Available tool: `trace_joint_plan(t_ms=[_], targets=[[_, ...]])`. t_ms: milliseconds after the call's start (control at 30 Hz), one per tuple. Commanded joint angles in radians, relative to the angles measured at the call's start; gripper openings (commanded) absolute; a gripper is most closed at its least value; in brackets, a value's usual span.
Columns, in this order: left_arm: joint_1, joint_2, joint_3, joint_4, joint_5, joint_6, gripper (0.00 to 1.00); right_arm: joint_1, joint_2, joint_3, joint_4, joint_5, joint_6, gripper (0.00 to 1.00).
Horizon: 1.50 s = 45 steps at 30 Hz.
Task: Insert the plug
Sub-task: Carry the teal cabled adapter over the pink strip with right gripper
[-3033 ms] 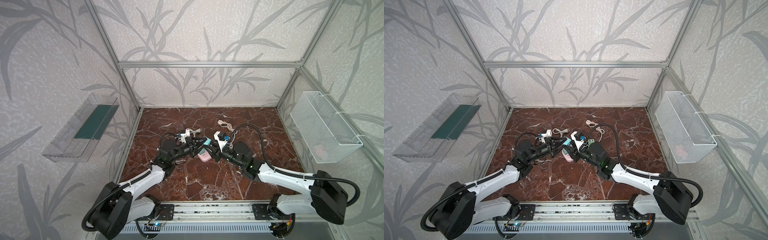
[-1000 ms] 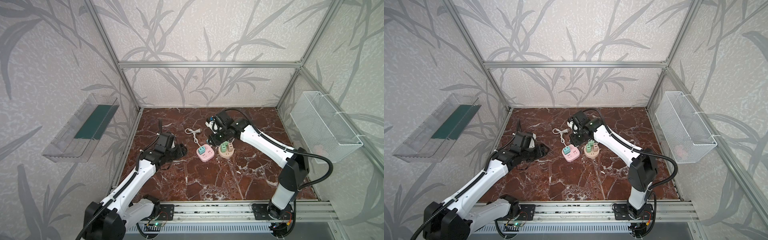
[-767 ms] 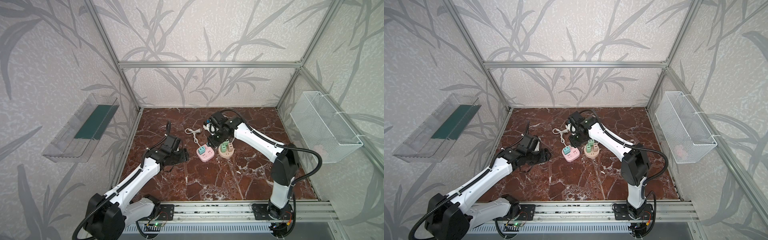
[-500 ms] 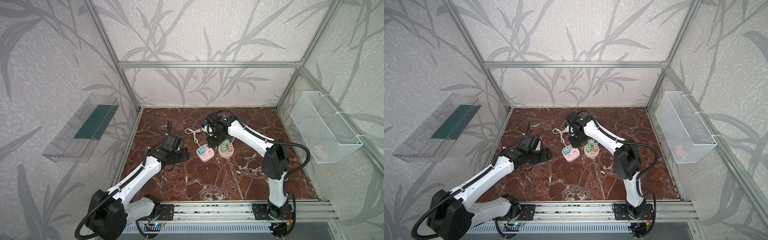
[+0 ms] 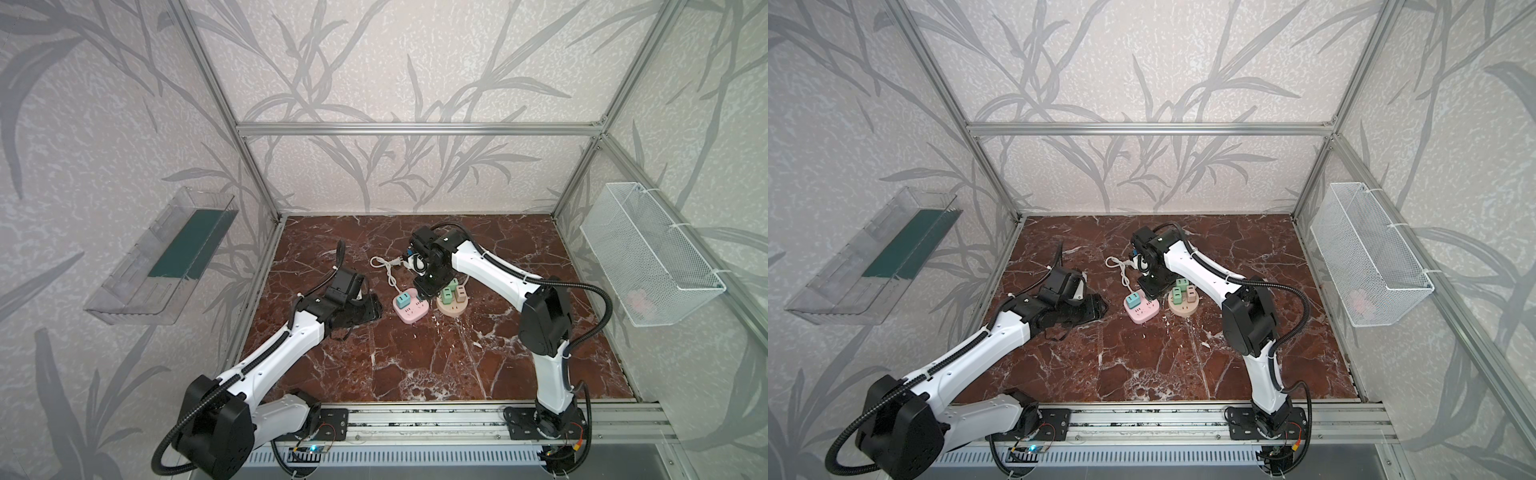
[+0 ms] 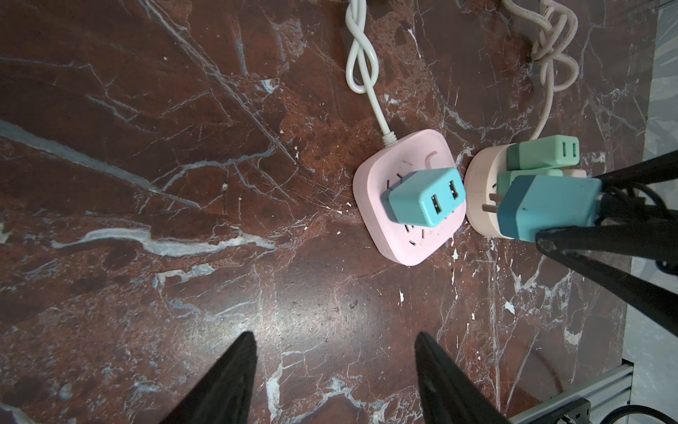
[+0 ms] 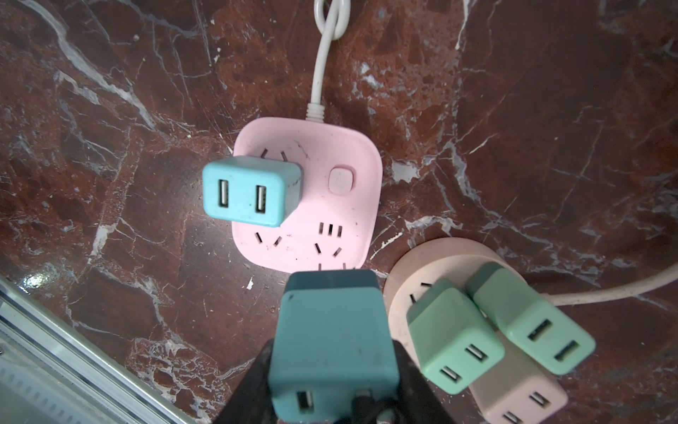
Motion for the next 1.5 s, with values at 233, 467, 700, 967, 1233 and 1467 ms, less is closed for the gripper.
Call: trace_joint_plan(t_ms=[233, 467, 700, 967, 1233, 1467], targets=[[-0.004, 0.004, -0.006, 0.024, 0.006, -0.009, 0.68, -0.003, 0.028, 0.002, 0.014, -0.015, -0.008, 0.00], [-0.005, 0.006, -0.005, 0.022, -0.001, -0.005, 0.68, -0.003, 0.051, 0.005, 0.018, -0.013, -0.007, 0.00], [-0.004, 0.013, 0.001, 0.026, -0.005, -0.006, 0.67, -0.003, 0.059, -0.001, 0.025, -0.011, -0.003, 0.00], [-0.004, 0.015, 0.004, 0.026, -0.006, -0.006, 0.67, -0.002, 0.067, -0.001, 0.021, -0.005, -0.003, 0.00], [-0.003, 0.007, 0.002, 0.022, -0.012, -0.004, 0.67, 0.006, 0.083, 0.001, 0.020, 0.007, 0.003, 0.00], [-0.004, 0.007, 0.001, 0.022, -0.014, -0.006, 0.67, 0.015, 0.099, 0.003, 0.026, 0.016, 0.006, 0.00]])
